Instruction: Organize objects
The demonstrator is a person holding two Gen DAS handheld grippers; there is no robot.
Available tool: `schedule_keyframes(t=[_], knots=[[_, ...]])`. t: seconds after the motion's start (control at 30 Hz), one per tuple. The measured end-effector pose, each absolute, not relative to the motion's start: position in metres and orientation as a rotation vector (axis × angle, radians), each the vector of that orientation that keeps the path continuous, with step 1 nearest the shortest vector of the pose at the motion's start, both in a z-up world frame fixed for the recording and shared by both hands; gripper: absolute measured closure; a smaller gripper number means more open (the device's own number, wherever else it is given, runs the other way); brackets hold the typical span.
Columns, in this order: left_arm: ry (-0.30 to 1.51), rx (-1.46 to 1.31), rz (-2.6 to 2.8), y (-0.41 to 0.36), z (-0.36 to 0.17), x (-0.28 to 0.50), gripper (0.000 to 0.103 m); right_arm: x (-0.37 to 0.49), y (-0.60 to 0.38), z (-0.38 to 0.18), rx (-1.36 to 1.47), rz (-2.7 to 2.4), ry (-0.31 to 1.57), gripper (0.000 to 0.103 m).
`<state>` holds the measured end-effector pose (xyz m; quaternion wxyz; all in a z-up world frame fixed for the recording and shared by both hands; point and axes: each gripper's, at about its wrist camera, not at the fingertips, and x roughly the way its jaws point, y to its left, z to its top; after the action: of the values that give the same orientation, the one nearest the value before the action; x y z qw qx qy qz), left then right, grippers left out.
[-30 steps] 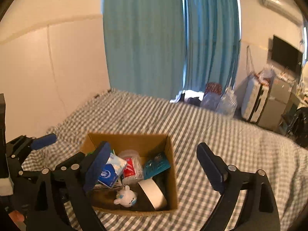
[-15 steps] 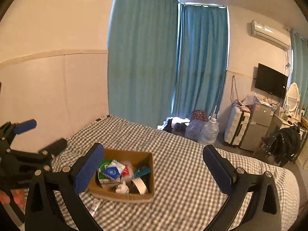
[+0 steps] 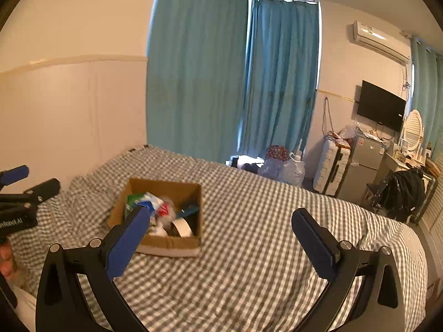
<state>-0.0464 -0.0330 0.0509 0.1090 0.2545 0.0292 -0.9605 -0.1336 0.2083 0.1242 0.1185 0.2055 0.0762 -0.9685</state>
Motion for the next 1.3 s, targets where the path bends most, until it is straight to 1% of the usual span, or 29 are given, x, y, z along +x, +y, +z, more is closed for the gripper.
schedule_keyframes(t=[0.37, 0.5, 0.53, 0.57, 0.6, 0.67, 0.7, 0.73, 0.8, 0.83, 0.87, 0.93, 1.0, 1.1, 1.2, 1.3], knots=[[0.013, 0.964, -2.746, -0.032, -0.081, -0.079, 0.0, -0.172, 0.202, -0.004, 0.793, -2.754, 0.221, 0.0], [0.028, 1.074, -2.651, -0.043, -0.135, -0.097, 0.0, -0.184, 0.198, -0.046, 0.942, -2.71, 0.225, 0.0], [0.047, 1.103, -2.641, -0.045, -0.147, -0.1, 0.002, -0.185, 0.198, -0.052, 0.96, -2.707, 0.222, 0.0], [0.068, 1.13, -2.641, -0.046, -0.157, -0.102, 0.01, -0.188, 0.198, -0.058, 0.987, -2.699, 0.22, 0.0], [0.094, 1.171, -2.647, -0.047, -0.166, -0.105, 0.015, -0.191, 0.198, -0.062, 1.009, -2.691, 0.218, 0.0], [0.119, 1.271, -2.638, -0.047, -0.182, -0.111, 0.034, -0.195, 0.197, -0.068, 1.032, -2.685, 0.214, 0.0], [0.136, 1.321, -2.64, -0.048, -0.189, -0.114, 0.038, -0.197, 0.196, -0.071, 1.041, -2.684, 0.218, 0.0], [0.159, 1.346, -2.648, -0.048, -0.194, -0.116, 0.045, -0.199, 0.196, -0.075, 1.057, -2.681, 0.224, 0.0], [0.177, 1.348, -2.659, -0.049, -0.194, -0.113, 0.051, -0.201, 0.194, -0.081, 1.083, -2.67, 0.226, 0.0], [0.175, 1.348, -2.668, -0.049, -0.193, -0.112, 0.063, -0.202, 0.193, -0.084, 1.095, -2.662, 0.226, 0.0], [0.164, 1.354, -2.675, -0.047, -0.192, -0.11, 0.07, -0.203, 0.191, -0.087, 1.1, -2.66, 0.229, 0.0], [0.14, 1.362, -2.689, -0.045, -0.19, -0.105, 0.077, -0.203, 0.189, -0.089, 1.102, -2.665, 0.254, 0.0], [0.128, 1.365, -2.699, -0.042, -0.186, -0.1, 0.077, -0.198, 0.187, -0.09, 1.082, -2.692, 0.311, 0.0], [0.118, 1.365, -2.698, -0.043, -0.18, -0.087, 0.077, -0.191, 0.185, -0.091, 1.069, -2.703, 0.339, 0.0], [0.155, 1.369, -2.698, -0.043, -0.172, -0.074, 0.077, -0.182, 0.187, -0.094, 1.089, -2.693, 0.307, 0.0], [0.12, 1.363, -2.698, -0.037, -0.163, -0.059, 0.077, -0.171, 0.189, -0.096, 1.108, -2.68, 0.239, 0.0]])
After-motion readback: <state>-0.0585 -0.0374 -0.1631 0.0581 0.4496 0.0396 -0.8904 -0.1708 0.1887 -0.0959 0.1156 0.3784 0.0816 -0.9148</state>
